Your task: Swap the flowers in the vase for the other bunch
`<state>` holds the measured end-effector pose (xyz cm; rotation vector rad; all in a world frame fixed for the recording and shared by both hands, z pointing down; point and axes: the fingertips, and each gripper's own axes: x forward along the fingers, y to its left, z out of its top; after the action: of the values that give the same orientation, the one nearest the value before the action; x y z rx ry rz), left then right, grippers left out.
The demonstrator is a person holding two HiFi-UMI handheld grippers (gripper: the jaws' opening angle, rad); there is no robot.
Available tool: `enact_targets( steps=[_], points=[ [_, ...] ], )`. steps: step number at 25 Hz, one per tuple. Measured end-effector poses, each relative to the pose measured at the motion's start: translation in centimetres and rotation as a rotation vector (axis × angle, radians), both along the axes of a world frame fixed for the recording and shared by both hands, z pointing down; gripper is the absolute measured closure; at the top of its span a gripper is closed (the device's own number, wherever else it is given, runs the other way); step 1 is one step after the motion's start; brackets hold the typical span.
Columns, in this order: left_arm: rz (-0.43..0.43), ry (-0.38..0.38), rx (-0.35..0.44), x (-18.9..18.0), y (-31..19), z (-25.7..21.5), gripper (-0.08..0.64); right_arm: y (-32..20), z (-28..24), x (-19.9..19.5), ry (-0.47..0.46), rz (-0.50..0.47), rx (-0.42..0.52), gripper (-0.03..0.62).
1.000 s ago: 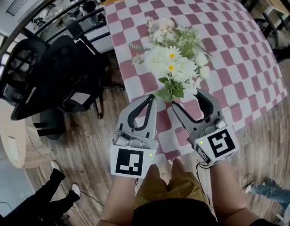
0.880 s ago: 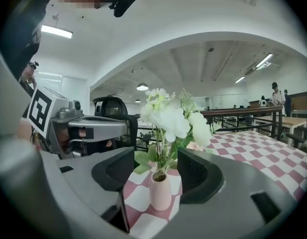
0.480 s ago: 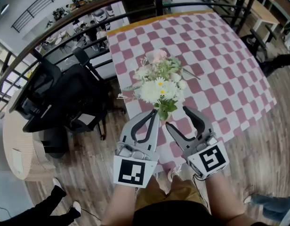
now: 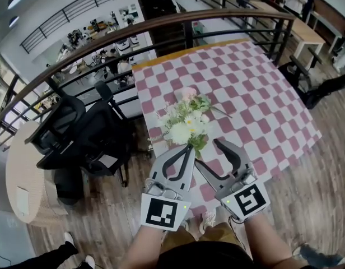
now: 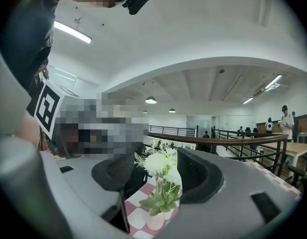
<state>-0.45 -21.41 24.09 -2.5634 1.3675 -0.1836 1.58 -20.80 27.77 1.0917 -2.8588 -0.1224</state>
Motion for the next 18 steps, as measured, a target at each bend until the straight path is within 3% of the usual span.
enact_targets(
  steps=[7, 11, 18],
  points=[
    [-0.009, -0.005, 0.039, -0.2, 0.9, -2.6, 0.552, 1.7, -3.7, -0.8, -0.042, -0.084, 0.088, 0.342],
    [-0.008, -0.01, 0.056, -0.1, 1.5, -3.5, 0.552, 2.4, -4.9, -0.6, -0.05, -0.092, 0.125, 0.441],
    [-0.007, 0.007, 0.05, -0.4, 2.3, -3.6, 0.552, 3.2, -6.0, -0.6, -0.026, -0.08, 0.189, 0.526]
  ],
)
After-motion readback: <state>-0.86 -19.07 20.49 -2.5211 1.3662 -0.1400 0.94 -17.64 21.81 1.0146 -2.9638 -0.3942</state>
